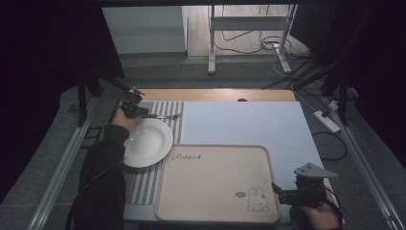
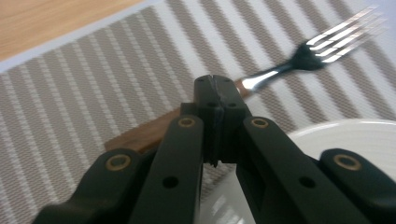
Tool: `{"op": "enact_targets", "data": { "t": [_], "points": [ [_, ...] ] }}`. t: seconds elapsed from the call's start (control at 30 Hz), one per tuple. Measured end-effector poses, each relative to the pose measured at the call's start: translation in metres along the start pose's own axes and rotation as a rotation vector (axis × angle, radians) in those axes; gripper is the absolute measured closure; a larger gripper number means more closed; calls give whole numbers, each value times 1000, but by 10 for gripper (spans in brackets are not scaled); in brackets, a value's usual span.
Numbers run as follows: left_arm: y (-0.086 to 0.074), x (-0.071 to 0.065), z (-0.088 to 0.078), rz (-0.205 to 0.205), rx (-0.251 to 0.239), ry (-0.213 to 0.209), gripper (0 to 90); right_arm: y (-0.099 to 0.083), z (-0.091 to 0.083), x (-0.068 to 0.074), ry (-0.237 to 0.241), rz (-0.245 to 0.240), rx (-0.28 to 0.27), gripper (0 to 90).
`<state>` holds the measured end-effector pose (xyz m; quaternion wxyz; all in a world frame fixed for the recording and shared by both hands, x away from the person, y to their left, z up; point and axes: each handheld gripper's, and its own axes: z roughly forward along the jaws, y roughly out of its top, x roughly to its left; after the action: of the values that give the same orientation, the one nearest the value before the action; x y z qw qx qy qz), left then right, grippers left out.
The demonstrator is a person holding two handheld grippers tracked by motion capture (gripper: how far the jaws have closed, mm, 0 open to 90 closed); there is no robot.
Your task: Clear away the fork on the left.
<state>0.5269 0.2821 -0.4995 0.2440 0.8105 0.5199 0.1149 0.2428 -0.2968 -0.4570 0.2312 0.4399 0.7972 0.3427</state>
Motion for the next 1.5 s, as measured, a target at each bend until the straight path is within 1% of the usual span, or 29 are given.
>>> {"op": "enact_targets", "data": {
  "t": [0.17, 0.2, 0.23, 0.3, 0.37, 0.43, 0.5, 0.53, 0.57, 0.63, 0.77, 0.8, 0.83, 0.9, 0.93, 1.0, 1.03, 1.07, 1.1, 1.13, 1.17, 1.2, 1.27, 1.33, 1.4, 1.47, 1.5],
  "points": [
    [6, 9, 9, -12, 32, 37, 890, 0, 0, 0, 0, 2, -4, 0],
    [7, 11, 11, -6, 45, 42, 890, 0, 0, 0, 0, 2, -4, 0],
    [8, 11, 13, -7, 48, 57, 890, 0, 0, 0, 1, 1, -3, 0],
    [9, 14, 17, -18, 60, 68, 890, 0, 0, 0, 3, 2, -4, 0],
    [9, 16, 21, -22, 86, 91, 890, 0, 0, 0, 3, 2, -5, 0],
    [6, 18, 25, -25, 121, 102, 890, -1, -1, 0, 4, 2, -9, 0],
    [2, 20, 23, -42, 111, 82, 890, -1, -1, 0, 4, 3, -9, 0],
    [0, 20, 22, -48, 113, 74, 891, -1, -1, -1, 4, 4, -9, 0],
    [-1, 20, 21, -46, 119, 70, 891, -1, -1, -1, 4, 4, -8, 0],
    [-4, 18, 18, -30, 141, 53, 891, -1, -1, 0, 3, 1, -7, 0],
    [-7, 14, 14, 10, 183, 35, 891, 0, -1, 0, 2, -1, -3, 0],
    [-8, 14, 12, 16, 191, 29, 890, 0, 0, 0, 1, -1, -3, 0],
    [-10, 14, 11, 17, 195, 14, 891, 0, 0, 0, 1, -2, -2, 0],
    [-11, 14, 11, 18, 197, 6, 891, 0, 0, 0, 2, -2, -2, 0],
    [-12, 15, 10, 17, 195, -4, 891, 0, 0, 0, 2, -2, -2, 0],
    [-12, 16, 10, 10, 190, -9, 891, 0, 0, 0, 3, -2, -1, 0],
    [-12, 17, 10, 5, 192, -23, 890, 0, 0, 0, 3, -1, -1, 0],
    [-12, 18, 9, -4, 180, -34, 889, 0, 0, 0, 3, -1, -3, 0],
    [-12, 19, 7, -8, 162, -30, 870, 0, 0, 0, 3, -1, -1, 0],
    [-11, 20, 5, -17, 136, -30, 870, 0, 0, 0, 3, -1, -1, 0],
    [-10, 21, 3, -20, 117, -44, 758, 0, 0, 0, 4, -1, 0, 0],
    [-8, 22, 0, -25, 92, -61, 758, 0, 0, 0, 4, -1, 0, 0],
    [-5, 21, -3, -22, 71, -67, 682, 0, 0, 0, 4, -1, 0, 0],
    [-3, 18, -3, -8, 49, -89, 584, 0, 1, 0, 5, -1, 1, 0],
    [0, 14, -1, 3, 41, -111, 482, 0, 1, 0, 5, 0, 1, 0],
    [4, 8, 4, 16, 41, -132, 361, 0, 1, 0, 6, 0, 0, 0],
    [6, 5, 7, 27, 46, -131, 309, 0, 1, 0, 6, -1, 0, 0]
  ]
}}
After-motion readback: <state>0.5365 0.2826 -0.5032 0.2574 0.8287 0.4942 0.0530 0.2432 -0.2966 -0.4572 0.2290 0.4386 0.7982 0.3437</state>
